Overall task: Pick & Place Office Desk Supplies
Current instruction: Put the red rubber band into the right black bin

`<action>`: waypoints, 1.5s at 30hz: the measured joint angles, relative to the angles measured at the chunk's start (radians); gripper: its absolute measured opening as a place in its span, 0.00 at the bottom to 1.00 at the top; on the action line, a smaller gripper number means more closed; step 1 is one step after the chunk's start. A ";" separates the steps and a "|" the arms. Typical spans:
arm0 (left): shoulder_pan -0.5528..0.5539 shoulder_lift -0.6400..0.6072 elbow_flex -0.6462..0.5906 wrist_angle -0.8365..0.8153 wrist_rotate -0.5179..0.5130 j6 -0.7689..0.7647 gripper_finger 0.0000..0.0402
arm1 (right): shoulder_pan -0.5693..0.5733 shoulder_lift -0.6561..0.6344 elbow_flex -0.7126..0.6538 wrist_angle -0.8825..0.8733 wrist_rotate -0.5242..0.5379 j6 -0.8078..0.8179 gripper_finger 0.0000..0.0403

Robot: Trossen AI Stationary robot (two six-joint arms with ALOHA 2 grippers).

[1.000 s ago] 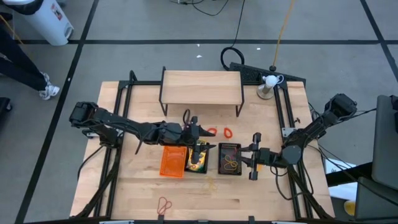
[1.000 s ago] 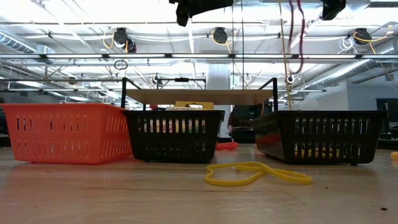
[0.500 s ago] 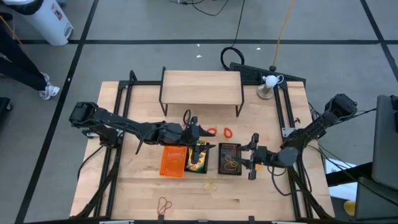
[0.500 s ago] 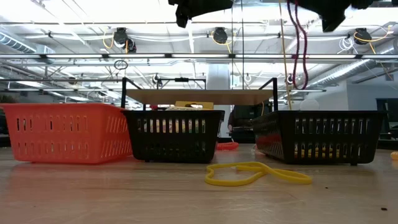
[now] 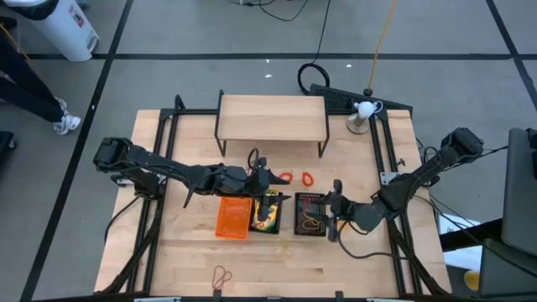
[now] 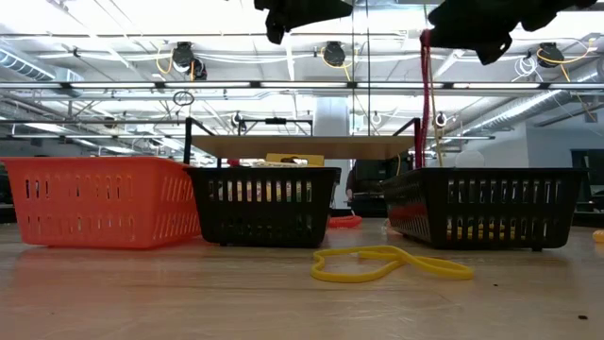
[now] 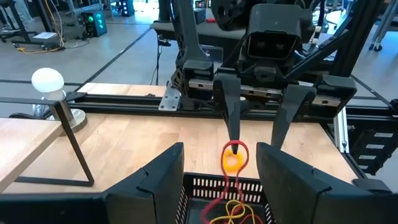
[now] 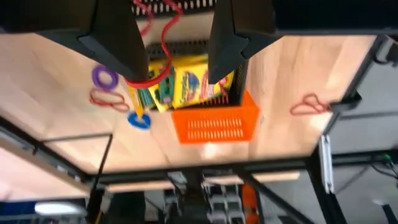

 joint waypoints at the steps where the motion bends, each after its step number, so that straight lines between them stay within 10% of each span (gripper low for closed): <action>1: 0.000 0.000 0.000 -0.001 0.000 0.000 0.50 | 0.000 0.000 0.009 -0.027 -0.001 0.016 0.39; 23: 0.000 0.000 0.000 -0.011 0.000 -0.005 0.50 | -0.104 0.002 0.021 -0.330 -0.287 0.392 0.38; 45: 0.000 0.000 0.000 -0.025 0.000 -0.004 0.50 | -0.128 0.003 0.021 -0.444 -0.293 0.482 0.38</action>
